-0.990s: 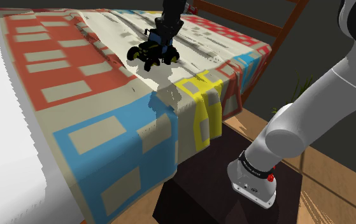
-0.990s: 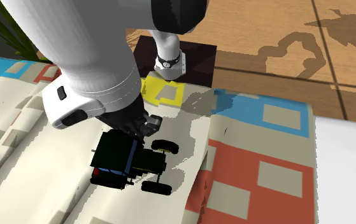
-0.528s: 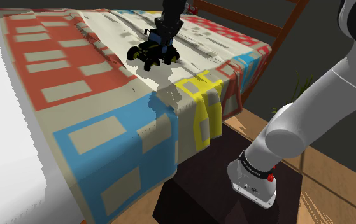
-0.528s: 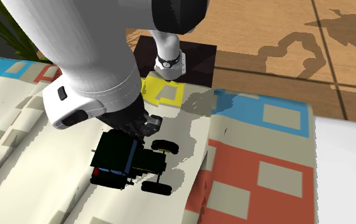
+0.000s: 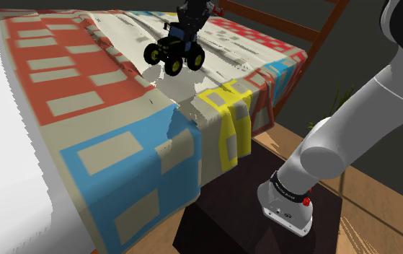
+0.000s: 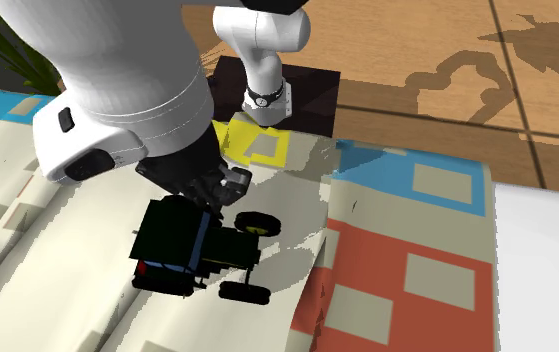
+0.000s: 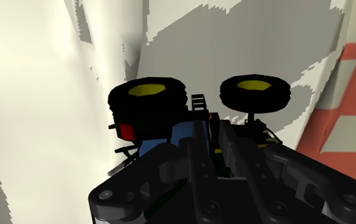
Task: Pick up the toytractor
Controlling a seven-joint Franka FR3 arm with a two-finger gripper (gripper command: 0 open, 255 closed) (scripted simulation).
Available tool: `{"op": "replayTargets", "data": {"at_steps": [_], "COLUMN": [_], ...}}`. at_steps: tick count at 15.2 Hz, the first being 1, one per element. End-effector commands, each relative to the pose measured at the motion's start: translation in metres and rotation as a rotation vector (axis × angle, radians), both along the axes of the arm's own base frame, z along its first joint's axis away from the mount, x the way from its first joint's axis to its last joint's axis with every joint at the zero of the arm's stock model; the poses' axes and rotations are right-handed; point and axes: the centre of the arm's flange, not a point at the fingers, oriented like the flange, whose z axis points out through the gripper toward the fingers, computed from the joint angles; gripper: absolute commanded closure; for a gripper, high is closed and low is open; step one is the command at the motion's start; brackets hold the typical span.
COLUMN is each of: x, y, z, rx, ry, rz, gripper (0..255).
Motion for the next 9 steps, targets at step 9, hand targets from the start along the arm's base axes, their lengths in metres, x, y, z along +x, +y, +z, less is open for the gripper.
{"op": "replayTargets", "data": {"at_steps": [9], "x": [0.0], "y": [0.0], "z": [0.044], "rx": [0.0], "ry": [-0.003], "rz": [0.0], "gripper": [255]}}
